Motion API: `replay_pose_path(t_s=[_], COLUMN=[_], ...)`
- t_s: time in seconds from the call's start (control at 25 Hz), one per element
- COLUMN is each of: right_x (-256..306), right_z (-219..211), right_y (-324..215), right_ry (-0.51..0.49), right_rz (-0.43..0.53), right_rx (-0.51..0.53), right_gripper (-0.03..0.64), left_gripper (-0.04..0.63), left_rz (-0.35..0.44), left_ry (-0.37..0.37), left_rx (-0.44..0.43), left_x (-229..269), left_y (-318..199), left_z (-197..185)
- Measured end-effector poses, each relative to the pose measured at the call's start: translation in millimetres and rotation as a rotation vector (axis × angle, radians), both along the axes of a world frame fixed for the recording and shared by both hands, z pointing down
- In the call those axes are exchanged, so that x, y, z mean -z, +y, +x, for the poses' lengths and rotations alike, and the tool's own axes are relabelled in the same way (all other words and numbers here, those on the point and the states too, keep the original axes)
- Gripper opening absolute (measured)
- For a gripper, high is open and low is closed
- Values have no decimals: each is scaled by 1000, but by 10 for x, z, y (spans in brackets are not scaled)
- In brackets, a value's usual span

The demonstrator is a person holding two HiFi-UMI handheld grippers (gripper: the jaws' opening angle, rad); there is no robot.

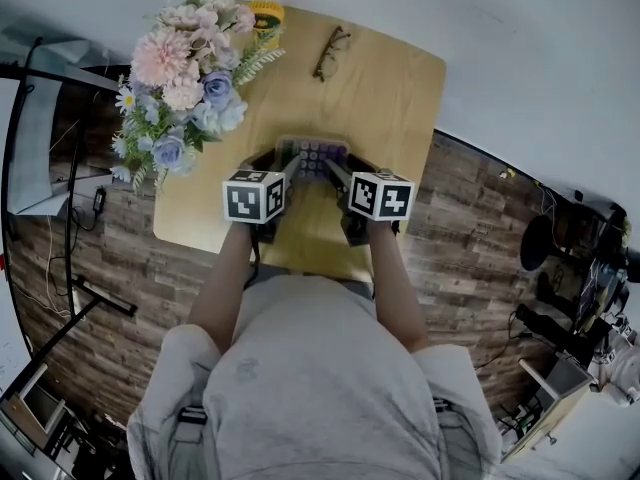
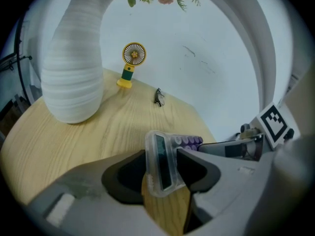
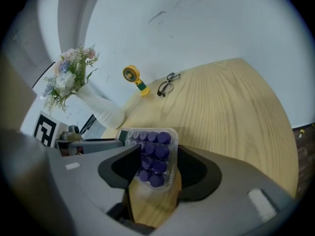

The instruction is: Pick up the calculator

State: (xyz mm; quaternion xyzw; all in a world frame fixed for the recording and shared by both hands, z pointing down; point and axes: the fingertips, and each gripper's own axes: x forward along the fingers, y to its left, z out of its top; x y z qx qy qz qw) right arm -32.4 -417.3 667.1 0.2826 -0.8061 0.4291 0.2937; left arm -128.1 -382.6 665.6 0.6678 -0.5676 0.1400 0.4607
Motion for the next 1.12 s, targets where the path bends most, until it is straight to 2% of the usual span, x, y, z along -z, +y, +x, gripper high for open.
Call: replay_pose_path(t_s=[0.24, 0.6, 1.12], right_x=[253, 733, 1459], right_z=[9, 110, 306], right_y=[-48, -121, -43], right_ry=[-32, -76, -113], right_rz=[116, 289, 491], right_rx=[-26, -86, -172], right_gripper=[221, 221, 221], left_gripper=[204, 204, 204], left_rz=[76, 237, 409], left_ry=[-45, -128, -159], left_rx=[-33, -110, -197], left_x=[226, 724, 1413], left_y=[-70, -203, -205], left_z=[17, 100, 273])
